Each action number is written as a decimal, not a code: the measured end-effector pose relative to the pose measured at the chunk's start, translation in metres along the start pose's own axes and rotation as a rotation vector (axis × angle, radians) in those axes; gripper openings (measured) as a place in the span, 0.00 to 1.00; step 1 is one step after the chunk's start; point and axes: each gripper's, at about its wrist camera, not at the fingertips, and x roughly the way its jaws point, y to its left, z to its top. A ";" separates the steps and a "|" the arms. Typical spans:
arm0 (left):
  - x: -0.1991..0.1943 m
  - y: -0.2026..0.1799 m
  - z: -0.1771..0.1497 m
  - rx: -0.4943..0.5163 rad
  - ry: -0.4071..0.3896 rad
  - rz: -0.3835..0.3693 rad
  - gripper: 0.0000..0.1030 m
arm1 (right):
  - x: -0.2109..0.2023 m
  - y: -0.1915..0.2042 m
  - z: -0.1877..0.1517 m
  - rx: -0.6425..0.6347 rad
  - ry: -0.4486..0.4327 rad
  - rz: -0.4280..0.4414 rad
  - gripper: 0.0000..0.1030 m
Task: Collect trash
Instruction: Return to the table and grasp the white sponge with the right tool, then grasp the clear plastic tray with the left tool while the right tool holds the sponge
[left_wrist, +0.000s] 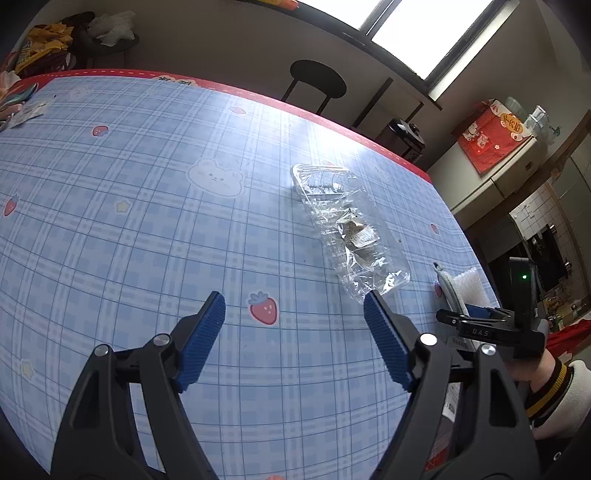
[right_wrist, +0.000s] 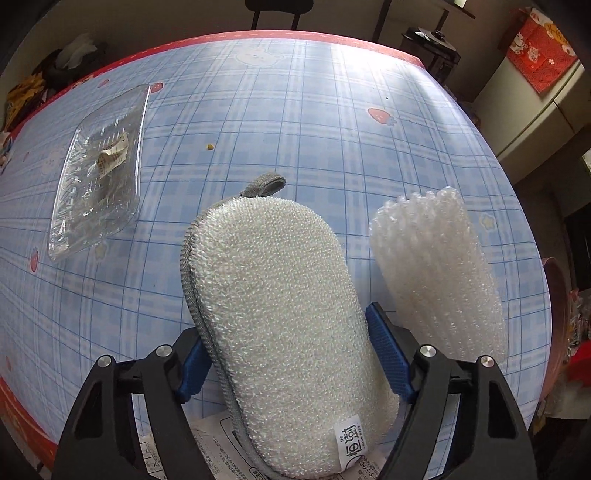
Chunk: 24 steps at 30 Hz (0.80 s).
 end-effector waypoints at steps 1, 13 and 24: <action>0.004 -0.002 0.002 0.001 0.007 -0.006 0.73 | -0.004 0.000 -0.001 0.006 -0.006 0.010 0.71; 0.073 -0.040 0.035 0.037 0.079 -0.067 0.66 | -0.053 0.006 -0.008 0.038 -0.116 0.103 0.26; 0.112 -0.031 0.049 -0.073 0.114 0.010 0.37 | -0.073 0.002 -0.021 0.033 -0.186 0.059 0.22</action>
